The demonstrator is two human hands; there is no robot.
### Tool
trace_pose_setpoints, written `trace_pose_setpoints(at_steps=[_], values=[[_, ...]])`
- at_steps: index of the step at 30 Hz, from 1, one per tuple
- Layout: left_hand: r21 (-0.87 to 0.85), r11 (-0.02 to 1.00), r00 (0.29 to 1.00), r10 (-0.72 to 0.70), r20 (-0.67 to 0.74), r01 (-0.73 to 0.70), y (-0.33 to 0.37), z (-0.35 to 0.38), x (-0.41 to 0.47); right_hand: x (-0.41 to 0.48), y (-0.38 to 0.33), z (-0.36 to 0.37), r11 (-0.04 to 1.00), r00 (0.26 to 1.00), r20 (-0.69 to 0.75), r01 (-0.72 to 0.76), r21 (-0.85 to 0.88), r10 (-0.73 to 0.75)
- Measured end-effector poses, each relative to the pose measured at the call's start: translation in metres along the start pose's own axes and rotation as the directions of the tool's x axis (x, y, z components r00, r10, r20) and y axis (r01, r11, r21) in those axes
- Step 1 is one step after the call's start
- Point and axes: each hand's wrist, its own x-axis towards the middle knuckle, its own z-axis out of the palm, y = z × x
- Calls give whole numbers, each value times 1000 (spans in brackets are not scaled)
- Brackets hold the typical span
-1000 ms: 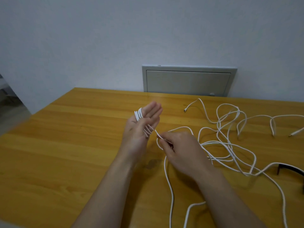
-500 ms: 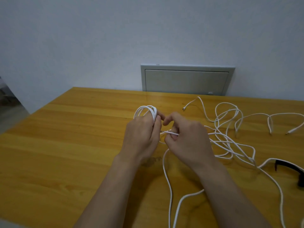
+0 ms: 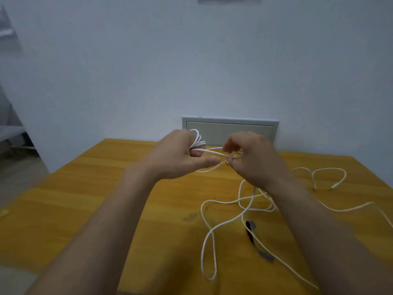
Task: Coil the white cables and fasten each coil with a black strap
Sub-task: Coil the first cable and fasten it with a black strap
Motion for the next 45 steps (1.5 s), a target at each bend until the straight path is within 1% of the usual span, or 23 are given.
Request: trace_pose_setpoints(at_steps=[2,4,7,9,12,15,18,20,24,25,27,29,32,33,34,35,36,37,38,40,42,43,45], values=[[-73,996,998,-54,35,56,13,-15,2,3,-2,-16,997,997,6,-72,23,72],[-238,965,991,-84,102,107,22,-27,1,4,-3,-31,987,987,51,-154,33,153],[-492,851,971,-80,226,184,27,-42,-5,1,-1,-55,970,954,202,-238,56,223],[-603,761,962,-103,252,239,28,-51,-11,-3,1,-73,915,923,299,-320,245,243],[-729,616,954,-184,236,299,28,-61,-14,-6,4,-91,735,896,343,-430,523,281],[-835,454,932,-317,175,311,27,-68,-11,-6,3,-97,625,889,337,-458,632,311],[-898,339,898,-424,120,280,26,-74,-8,-5,-8,-99,640,912,270,-410,650,310],[-917,305,878,-471,88,256,27,-78,-9,-3,-14,-99,638,908,228,-411,651,352],[-961,204,829,-557,41,184,21,-85,-11,-3,-14,-106,613,847,139,-476,631,514],[-973,169,807,-590,28,157,16,-87,-11,-3,-9,-108,578,812,112,-498,647,573],[-989,107,748,-664,5,101,5,-91,-13,-4,6,-113,407,685,82,-521,750,724],[-995,80,667,-745,-22,57,-5,-92,-17,-10,22,-120,217,514,49,-446,868,857],[-991,120,528,-846,-70,61,-16,-87,-23,-20,52,-125,87,257,4,-341,936,966],[-986,149,496,-864,-92,77,-19,-85,-25,-24,62,-125,116,211,-30,-408,905,977],[-979,181,478,-871,-114,95,-20,-83,-25,-29,66,-128,91,153,-29,-417,904,988],[-971,211,480,-868,-132,115,-19,-81,-25,-31,73,-128,119,93,-79,-572,812,992],[-962,237,506,-851,-139,135,-17,-79,-23,-33,72,-128,185,88,-170,-665,724,981],[-953,262,555,-820,-136,155,-13,-77,-21,-35,71,-128,288,173,-243,-747,599,954],[-941,291,623,-773,-123,175,-7,-75,-19,-35,71,-124,377,239,-310,-755,537,920],[-905,372,767,-636,-87,206,10,-73,-13,-31,56,-115,550,464,-300,-754,360,833],[-871,454,875,-481,-62,188,33,-74,-5,-20,30,-102,697,687,-159,-648,308,709],[-855,490,908,-415,-58,169,45,-76,-1,-16,14,-95,727,765,-33,-596,342,643],[-827,550,949,-307,-70,117,69,-83,9,-7,-18,-83,750,855,221,-518,410,470]])
